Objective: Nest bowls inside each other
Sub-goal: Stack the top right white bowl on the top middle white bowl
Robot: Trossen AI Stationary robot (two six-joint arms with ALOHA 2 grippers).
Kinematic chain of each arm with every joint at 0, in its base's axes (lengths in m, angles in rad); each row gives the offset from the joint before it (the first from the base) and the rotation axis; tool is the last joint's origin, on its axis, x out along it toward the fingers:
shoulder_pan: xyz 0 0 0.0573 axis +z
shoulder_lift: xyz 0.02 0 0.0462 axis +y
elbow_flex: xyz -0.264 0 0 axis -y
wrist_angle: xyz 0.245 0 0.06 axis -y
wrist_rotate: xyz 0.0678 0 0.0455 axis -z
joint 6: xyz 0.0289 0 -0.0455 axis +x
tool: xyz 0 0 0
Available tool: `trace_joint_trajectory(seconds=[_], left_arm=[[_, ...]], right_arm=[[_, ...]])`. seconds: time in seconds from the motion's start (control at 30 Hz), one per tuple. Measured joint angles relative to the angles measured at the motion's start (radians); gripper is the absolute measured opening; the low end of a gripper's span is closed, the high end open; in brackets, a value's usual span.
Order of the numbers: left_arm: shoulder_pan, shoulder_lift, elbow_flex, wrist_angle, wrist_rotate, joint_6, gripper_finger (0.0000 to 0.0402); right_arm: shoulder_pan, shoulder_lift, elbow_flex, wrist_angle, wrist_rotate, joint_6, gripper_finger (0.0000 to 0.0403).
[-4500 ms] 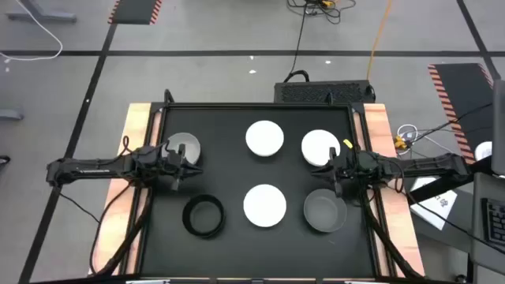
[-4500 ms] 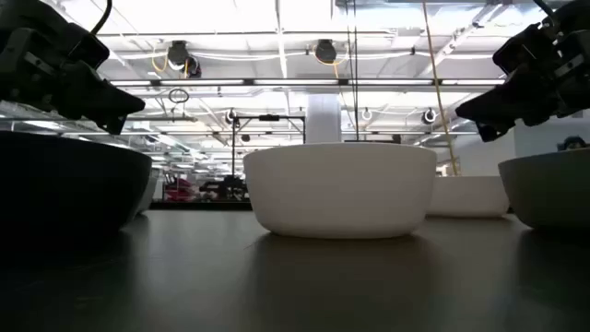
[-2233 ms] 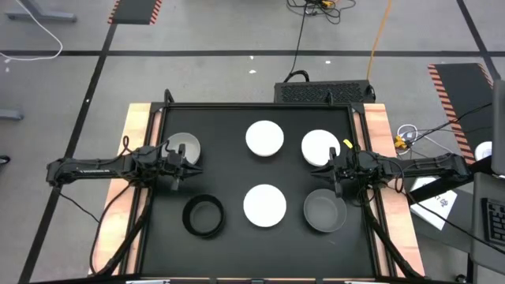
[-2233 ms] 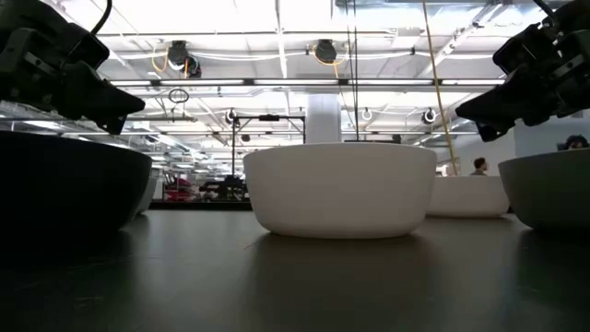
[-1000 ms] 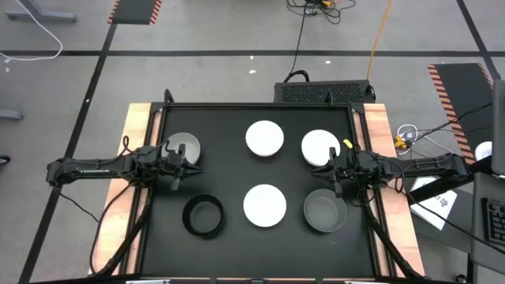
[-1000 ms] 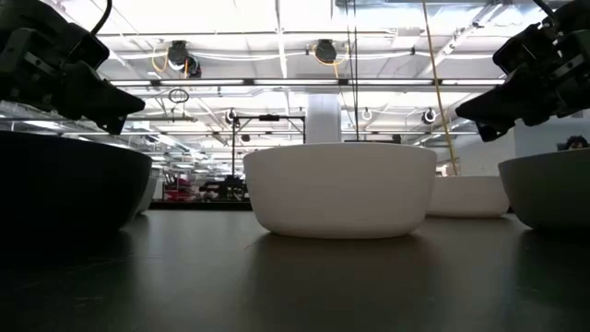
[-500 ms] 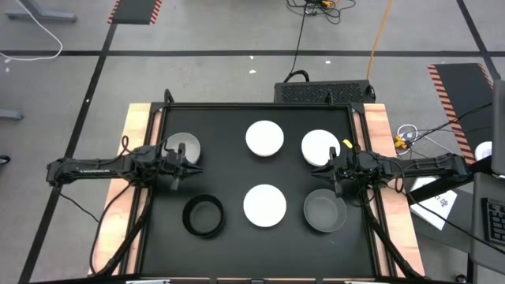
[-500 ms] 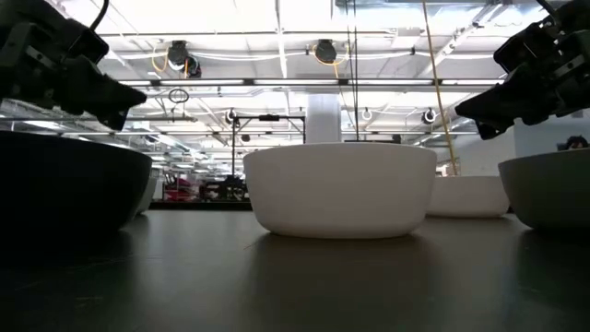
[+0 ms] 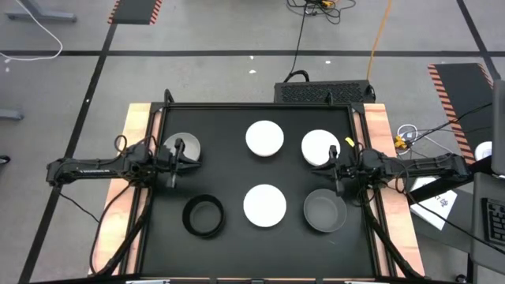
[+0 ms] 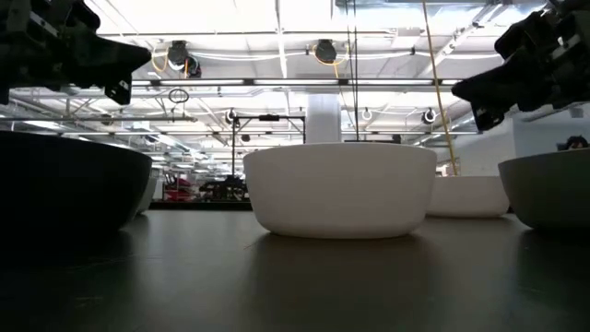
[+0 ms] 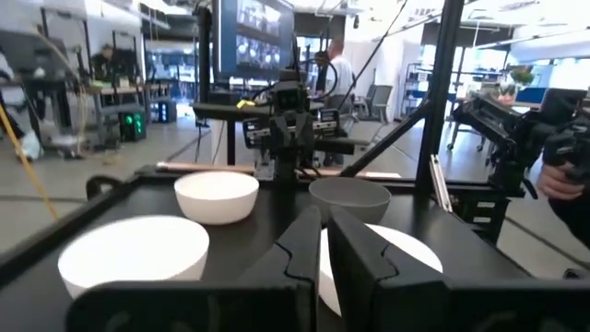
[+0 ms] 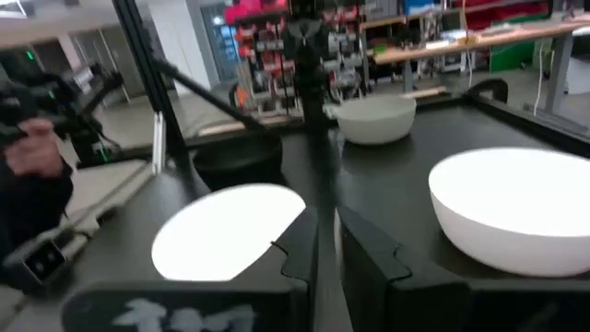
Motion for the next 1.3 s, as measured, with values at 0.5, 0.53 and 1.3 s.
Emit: trace_joint_trajectory(seconds=[0.5, 0.53, 1.3], left_arm=[[0.0, 0.0, 0.0, 0.088, 0.125, 0.012, 0.0026], [0.0, 0.0, 0.0, 0.086, 0.128, 0.012, 0.0026], [0.0, 0.0, 0.0, 0.063, 0.131, -0.018, 0.0026]], right_arm=[[-0.001, 0.0, 0.0, 0.145, 0.0, -0.178, 0.0034], [-0.001, 0.0, 0.0, 0.147, 0.0, -0.178, 0.0034], [-0.053, 0.0, 0.001, 0.172, 0.034, -0.135, 0.0034]])
